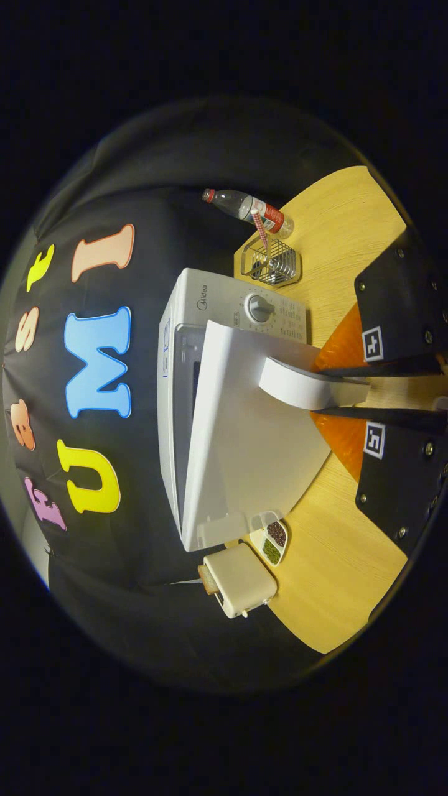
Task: Open the microwave, put the food inside, and close the microwave door.
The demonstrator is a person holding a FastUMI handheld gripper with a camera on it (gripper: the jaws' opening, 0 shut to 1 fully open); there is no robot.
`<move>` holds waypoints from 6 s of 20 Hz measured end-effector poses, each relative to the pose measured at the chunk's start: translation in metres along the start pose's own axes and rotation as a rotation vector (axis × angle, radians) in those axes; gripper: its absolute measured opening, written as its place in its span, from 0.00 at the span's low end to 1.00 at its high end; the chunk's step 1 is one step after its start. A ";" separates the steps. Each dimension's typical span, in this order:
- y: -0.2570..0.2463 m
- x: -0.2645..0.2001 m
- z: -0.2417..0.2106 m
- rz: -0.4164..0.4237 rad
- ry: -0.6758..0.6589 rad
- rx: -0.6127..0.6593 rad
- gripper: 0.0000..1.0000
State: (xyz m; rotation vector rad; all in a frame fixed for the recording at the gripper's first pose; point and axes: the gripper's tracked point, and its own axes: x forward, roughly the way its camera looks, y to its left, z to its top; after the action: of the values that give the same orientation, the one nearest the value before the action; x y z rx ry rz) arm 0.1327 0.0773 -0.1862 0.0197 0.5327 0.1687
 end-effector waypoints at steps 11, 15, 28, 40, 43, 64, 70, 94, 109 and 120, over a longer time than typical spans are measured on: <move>0.064 -0.054 -0.027 -0.034 -0.014 0.005 0.21; 0.088 -0.068 -0.035 -0.034 -0.022 0.003 0.21; 0.164 -0.103 -0.052 -0.015 -0.034 -0.032 0.23; 0.252 -0.120 -0.051 0.138 -0.060 -0.150 0.27; 0.264 -0.125 -0.057 0.185 -0.043 -0.156 0.31; 0.140 -0.195 0.024 0.430 -0.239 -0.011 0.92; 0.059 -0.165 -0.004 0.312 -0.138 0.066 0.93; -0.028 -0.134 -0.175 0.286 0.385 0.712 0.39; -0.021 -0.159 -0.124 0.315 0.267 0.799 0.11; 0.021 -0.154 -0.055 0.414 0.163 0.782 0.12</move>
State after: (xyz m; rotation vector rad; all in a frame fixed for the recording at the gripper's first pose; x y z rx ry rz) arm -0.0292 0.0715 -0.1542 0.8883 0.7271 0.3584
